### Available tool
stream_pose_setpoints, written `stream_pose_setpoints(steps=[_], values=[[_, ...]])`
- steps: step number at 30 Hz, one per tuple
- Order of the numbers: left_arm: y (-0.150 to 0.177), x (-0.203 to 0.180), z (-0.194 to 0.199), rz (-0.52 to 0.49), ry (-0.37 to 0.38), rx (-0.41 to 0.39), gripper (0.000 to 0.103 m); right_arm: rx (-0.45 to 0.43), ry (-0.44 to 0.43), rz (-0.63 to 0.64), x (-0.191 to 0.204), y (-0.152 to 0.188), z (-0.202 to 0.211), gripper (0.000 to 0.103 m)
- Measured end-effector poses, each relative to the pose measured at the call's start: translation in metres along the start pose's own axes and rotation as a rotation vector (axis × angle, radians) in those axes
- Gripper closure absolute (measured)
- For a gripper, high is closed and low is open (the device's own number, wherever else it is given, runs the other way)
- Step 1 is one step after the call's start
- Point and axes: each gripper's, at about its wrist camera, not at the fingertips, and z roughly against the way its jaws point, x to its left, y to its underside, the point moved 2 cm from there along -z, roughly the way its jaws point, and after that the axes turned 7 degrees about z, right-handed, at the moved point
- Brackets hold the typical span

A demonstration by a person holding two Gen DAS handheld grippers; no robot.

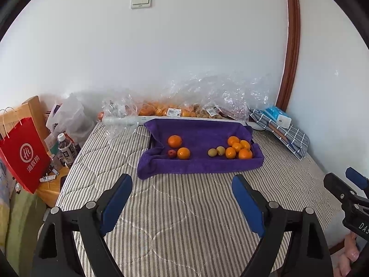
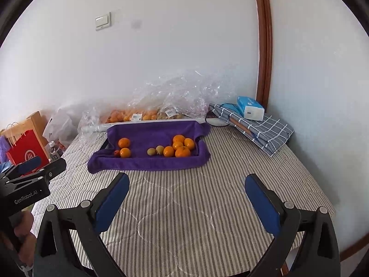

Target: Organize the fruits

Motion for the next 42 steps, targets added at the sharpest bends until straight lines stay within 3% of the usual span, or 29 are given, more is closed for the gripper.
stream_pose_setpoints(steps=[42], values=[[-0.0014,0.0037,0.0011,0.009,-0.006,-0.009,0.015,0.007,0.005,-0.028,-0.0008,-0.0003,0.0017,0.004]])
